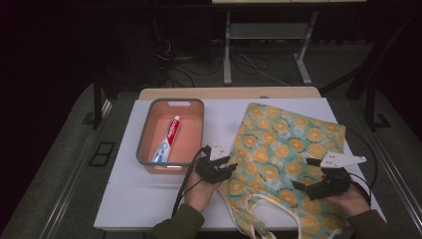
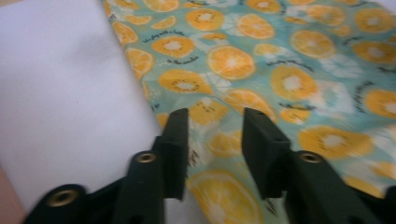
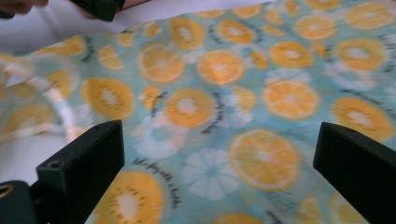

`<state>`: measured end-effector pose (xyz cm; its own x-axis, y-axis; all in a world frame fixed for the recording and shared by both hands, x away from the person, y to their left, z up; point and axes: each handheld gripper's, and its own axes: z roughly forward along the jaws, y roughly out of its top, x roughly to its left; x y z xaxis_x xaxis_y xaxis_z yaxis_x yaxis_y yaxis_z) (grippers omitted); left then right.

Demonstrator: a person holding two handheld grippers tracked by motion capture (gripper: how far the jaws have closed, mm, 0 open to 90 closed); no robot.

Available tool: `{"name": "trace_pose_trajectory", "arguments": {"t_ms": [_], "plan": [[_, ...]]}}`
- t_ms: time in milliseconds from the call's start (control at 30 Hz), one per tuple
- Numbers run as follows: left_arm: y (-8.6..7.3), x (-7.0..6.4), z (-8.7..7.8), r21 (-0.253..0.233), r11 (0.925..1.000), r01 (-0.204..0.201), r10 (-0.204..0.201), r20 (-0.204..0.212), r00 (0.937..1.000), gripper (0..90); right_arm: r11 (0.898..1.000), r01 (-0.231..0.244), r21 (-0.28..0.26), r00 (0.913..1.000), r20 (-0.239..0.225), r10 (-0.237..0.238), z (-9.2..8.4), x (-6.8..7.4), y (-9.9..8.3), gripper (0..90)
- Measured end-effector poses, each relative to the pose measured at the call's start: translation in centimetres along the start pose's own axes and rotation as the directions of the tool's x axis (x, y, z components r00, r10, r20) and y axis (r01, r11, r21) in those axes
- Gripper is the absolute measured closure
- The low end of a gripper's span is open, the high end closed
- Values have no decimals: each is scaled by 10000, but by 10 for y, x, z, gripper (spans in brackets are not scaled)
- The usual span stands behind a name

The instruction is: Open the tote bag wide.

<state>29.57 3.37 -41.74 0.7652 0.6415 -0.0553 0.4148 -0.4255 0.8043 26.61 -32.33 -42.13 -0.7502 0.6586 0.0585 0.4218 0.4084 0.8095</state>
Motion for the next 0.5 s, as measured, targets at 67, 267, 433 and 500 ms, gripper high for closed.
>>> {"name": "trace_pose_trajectory", "arguments": {"t_ms": [67, 267, 433, 500], "plan": [[-4, 0, -9, -73, 9998, -161, 162, 213, 9996, 509, 9997, 197, 134, 9994, -275, -193, 2, 5, 1, 54], [-21, 4, -40, -868, 9953, -425, 516, 1056, 9931, 387, 9971, 446, 612, 9944, -986, -384, 11, 16, 2, 86], [-38, 12, -61, -1097, 9927, -498, 674, 1624, 9844, 290, 9923, 743, 992, 9862, -1547, -584, 21, 26, 2, 185], [-45, 18, -69, -1112, 9919, -614, 800, 1713, 9820, 256, 9889, 948, 1144, 9824, -1711, -744, 24, 30, 2, 218]]}}
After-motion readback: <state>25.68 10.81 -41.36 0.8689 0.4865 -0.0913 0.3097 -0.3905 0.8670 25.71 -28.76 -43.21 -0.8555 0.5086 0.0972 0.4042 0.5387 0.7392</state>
